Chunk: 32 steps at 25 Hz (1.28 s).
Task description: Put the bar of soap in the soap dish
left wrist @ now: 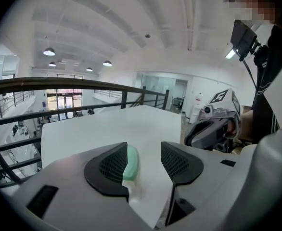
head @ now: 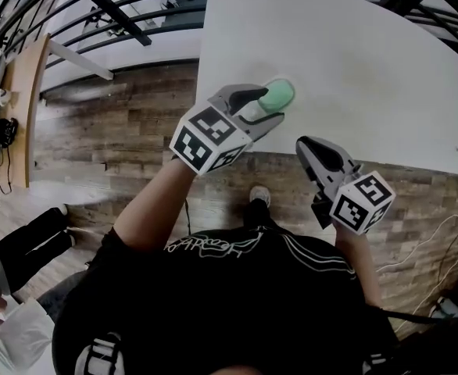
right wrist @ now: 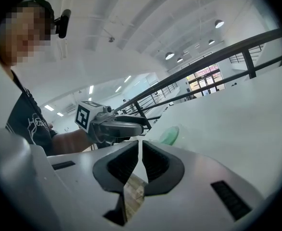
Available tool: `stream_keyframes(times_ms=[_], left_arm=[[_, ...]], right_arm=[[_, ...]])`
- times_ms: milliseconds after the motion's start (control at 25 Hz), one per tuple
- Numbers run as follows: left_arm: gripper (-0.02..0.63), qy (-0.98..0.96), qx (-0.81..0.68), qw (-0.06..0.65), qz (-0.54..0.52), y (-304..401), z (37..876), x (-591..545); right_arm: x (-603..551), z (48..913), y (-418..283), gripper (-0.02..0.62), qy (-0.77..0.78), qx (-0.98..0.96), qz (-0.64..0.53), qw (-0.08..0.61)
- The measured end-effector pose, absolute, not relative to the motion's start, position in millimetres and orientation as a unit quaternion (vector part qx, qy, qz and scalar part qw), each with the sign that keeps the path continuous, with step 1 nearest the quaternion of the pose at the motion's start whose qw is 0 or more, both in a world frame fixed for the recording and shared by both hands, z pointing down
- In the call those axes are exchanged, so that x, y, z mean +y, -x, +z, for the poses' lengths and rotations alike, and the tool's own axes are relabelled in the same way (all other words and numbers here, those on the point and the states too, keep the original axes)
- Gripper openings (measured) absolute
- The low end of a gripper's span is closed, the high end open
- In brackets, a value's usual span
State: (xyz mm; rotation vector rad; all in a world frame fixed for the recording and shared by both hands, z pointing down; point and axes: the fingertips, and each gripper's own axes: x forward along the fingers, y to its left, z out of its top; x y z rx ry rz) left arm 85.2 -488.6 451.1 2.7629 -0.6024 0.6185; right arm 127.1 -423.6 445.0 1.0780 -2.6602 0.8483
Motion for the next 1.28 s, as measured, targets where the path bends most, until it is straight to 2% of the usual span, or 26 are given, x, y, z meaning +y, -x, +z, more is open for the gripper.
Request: stream_keyframes(times_ms=[280, 400, 720, 920, 1280], left_arm=[[0.069, -0.958, -0.195, 0.164, 0.131, -64.1, 391.1, -416.9], [0.011, -0.962, -0.191, 0.155, 0.117, -52.7, 370.1, -387.9], [0.008, -0.966, -0.187, 0.145, 0.100, -39.0, 341.2, -294.5], [0.008, -0.962, -0.199, 0.162, 0.097, -27.6, 337.9, -278.1], [0.008, -0.965, -0.204, 0.134, 0.099, -24.9, 323.3, -247.6]], right_arm=[[-385.7, 405.3, -112.0, 0.029, -0.360, -0.898, 0.247, 0.061], [-368.5, 390.6, -100.1, 0.029, -0.359, -0.902, 0.230, 0.060], [-295.0, 351.9, -84.4, 0.029, -0.362, -0.912, 0.186, 0.051], [-282.6, 331.9, -78.4, 0.029, -0.362, -0.915, 0.172, 0.043], [-247.2, 317.7, -64.4, 0.029, -0.352, -0.922, 0.155, 0.040]])
